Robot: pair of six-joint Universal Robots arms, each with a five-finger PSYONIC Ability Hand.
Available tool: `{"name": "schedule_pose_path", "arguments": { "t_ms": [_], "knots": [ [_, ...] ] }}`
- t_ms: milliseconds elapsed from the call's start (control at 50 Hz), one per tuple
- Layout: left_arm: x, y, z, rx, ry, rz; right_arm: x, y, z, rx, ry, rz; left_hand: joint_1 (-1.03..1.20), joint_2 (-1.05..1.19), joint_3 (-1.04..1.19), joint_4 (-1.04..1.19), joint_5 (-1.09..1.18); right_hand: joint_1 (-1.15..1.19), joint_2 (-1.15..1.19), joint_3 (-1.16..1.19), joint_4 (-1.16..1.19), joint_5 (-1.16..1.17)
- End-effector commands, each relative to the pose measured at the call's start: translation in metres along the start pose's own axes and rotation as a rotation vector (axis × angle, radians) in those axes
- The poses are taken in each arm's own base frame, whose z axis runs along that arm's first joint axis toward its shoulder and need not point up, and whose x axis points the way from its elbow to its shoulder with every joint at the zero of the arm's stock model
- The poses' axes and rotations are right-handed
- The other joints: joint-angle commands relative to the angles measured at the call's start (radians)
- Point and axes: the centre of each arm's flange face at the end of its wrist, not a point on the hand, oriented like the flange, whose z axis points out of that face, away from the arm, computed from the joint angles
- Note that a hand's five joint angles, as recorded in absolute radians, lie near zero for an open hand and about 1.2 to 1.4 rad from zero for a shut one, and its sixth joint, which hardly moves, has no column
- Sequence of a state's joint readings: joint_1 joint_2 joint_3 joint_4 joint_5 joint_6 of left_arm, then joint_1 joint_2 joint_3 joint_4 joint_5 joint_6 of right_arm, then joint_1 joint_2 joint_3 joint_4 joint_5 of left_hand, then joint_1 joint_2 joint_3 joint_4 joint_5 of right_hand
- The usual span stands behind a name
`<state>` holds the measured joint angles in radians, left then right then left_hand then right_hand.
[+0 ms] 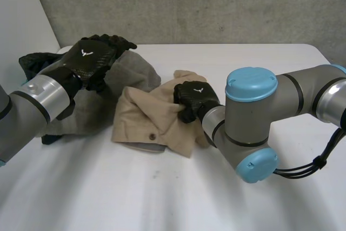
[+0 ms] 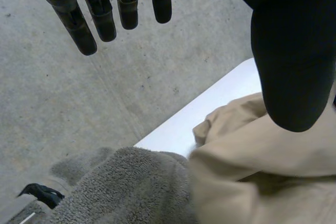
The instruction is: Fold the laundry.
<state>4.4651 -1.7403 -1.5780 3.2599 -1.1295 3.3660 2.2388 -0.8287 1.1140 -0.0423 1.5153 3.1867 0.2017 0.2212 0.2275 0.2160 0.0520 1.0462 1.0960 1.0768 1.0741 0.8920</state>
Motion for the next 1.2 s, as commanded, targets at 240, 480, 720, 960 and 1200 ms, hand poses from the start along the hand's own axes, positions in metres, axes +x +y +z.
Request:
{"name": "schedule_pose_path", "arguments": {
  "t_ms": [240,480,720,960,1200],
  "knots": [
    [-0.045,0.045,0.053,-0.039,-0.051,0.029,0.100,-0.015,-0.102,-0.111,0.334,-0.553,0.009,-0.011,-0.017,-0.005,-0.016,0.350,0.300,0.319,0.322,0.330],
    [-0.002,0.111,0.114,-0.061,0.128,0.208,0.115,0.002,-0.111,-0.155,0.371,-0.526,0.018,-0.002,-0.008,0.003,-0.007,0.350,0.300,0.319,0.322,0.330],
    [-0.102,0.162,0.152,-0.126,-0.215,0.307,0.111,0.013,-0.110,-0.150,0.352,-0.530,1.012,0.993,0.986,0.998,0.987,0.350,0.300,0.319,0.322,0.330],
    [-0.180,0.166,0.138,-0.217,-0.525,0.509,0.112,0.012,-0.108,-0.147,0.353,-0.531,1.128,1.108,1.102,1.113,1.103,0.350,0.300,0.319,0.322,0.330],
    [-0.135,0.159,0.136,-0.237,-0.445,0.506,0.115,0.015,-0.107,-0.156,0.356,-0.525,0.032,0.013,0.007,0.018,0.008,-0.200,-0.250,-0.230,-0.228,-0.220]
  ]
}}
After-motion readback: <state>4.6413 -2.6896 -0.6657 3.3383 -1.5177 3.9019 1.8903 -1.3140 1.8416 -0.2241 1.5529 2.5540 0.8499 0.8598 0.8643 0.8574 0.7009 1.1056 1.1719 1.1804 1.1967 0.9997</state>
